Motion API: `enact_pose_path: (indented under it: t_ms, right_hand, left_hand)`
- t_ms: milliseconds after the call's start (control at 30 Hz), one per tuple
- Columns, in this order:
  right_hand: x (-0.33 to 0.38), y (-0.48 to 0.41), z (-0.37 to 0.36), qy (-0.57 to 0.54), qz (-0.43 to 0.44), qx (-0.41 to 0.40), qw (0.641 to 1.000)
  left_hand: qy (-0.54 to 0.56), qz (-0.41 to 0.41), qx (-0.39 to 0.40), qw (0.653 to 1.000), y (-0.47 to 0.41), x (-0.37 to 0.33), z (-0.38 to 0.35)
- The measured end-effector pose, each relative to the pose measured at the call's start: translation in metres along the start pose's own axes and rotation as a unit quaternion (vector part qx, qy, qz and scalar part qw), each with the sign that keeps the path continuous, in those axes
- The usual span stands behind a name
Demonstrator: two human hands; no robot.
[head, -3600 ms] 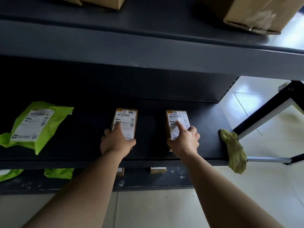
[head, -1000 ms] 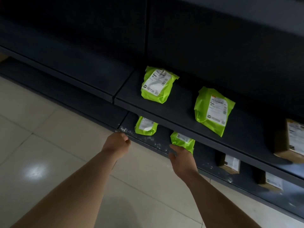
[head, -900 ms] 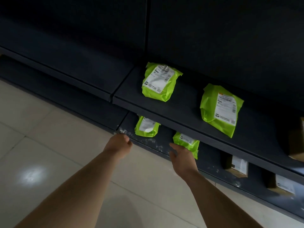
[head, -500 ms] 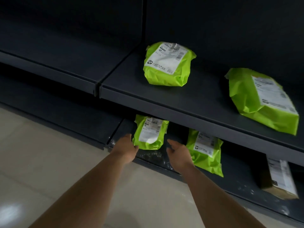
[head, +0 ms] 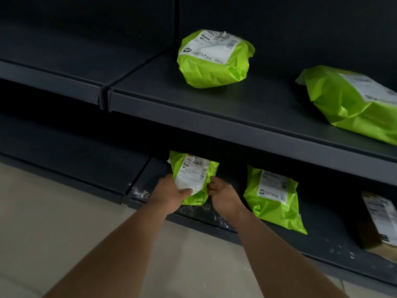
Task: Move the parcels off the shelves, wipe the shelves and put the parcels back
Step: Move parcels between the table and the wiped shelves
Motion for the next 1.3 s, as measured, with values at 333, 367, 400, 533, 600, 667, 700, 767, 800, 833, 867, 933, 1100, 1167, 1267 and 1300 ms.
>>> enact_pose_path:
  t_ms: [333,367,400,533,600,667,700,767,800,833,867,933,1100,1167,1267,1300]
  right_hand:
    - [0.005,0.045,0.048,0.269,-0.021,-0.209,0.940]
    - [0.001,0.050,0.060,0.294,-0.045,-0.244,0.923]
    - [-0.003,0.056,0.072,0.312,-0.083,-0.266,0.908]
    - [-0.024,0.071,0.110,0.296,-0.241,-0.269,0.884]
    - [-0.033,0.071,0.120,0.267,-0.270,-0.248,0.891]
    - [-0.038,0.069,0.124,0.257,-0.278,-0.232,0.896]
    - [-0.039,0.068,0.124,0.256,-0.279,-0.226,0.898]
    - [-0.040,0.067,0.122,0.271,-0.271,-0.220,0.897]
    - [-0.040,0.067,0.121,0.280,-0.262,-0.220,0.897]
    - [-0.040,0.067,0.121,0.283,-0.249,-0.221,0.900]
    - [-0.040,0.067,0.121,0.280,-0.233,-0.220,0.905]
    - [-0.040,0.067,0.122,0.275,-0.206,-0.217,0.914]
    - [-0.046,0.075,0.128,0.250,-0.168,-0.239,0.923]
    - [-0.048,0.084,0.133,0.234,-0.165,-0.257,0.923]
    - [-0.048,0.107,0.134,0.206,-0.183,-0.261,0.925]
    - [-0.045,0.118,0.135,0.197,-0.193,-0.259,0.925]
  left_hand:
    - [-0.002,0.005,-0.048,0.999,0.006,-0.006,-0.008]
    - [0.012,0.000,-0.043,0.999,0.007,-0.007,-0.010]
    - [0.021,-0.005,-0.038,0.999,0.008,-0.009,-0.013]
    - [0.017,-0.020,-0.037,0.999,0.009,-0.020,-0.017]
    - [0.024,-0.021,-0.042,0.999,0.008,-0.024,-0.018]
    - [0.013,-0.021,-0.042,0.999,0.006,-0.028,-0.019]
    - [0.006,-0.021,-0.042,0.999,0.006,-0.030,-0.020]
    - [-0.002,-0.022,-0.044,0.999,0.006,-0.032,-0.023]
    - [-0.003,-0.022,-0.045,0.999,0.005,-0.032,-0.024]
    - [-0.004,-0.022,-0.044,0.999,0.005,-0.033,-0.025]
    - [-0.006,-0.023,-0.042,0.999,0.004,-0.034,-0.027]
    - [-0.010,-0.026,-0.034,0.999,0.004,-0.034,-0.028]
    - [-0.005,-0.017,-0.031,0.999,0.006,-0.038,-0.033]
    - [0.007,-0.012,-0.029,0.999,0.010,-0.043,-0.036]
    - [-0.008,0.018,-0.020,1.000,0.027,-0.050,-0.038]
    - [-0.025,0.032,-0.012,0.999,0.035,-0.054,-0.038]
Point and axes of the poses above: each hand's wrist, its own y-axis away from the middle knuckle, its own z-axis out of the back of the hand, x = y × z, the point moved 4 cm from there along -y, towards the middle knuckle, and after that the axes turned 10 degrees about x, right-handed, at the moved point
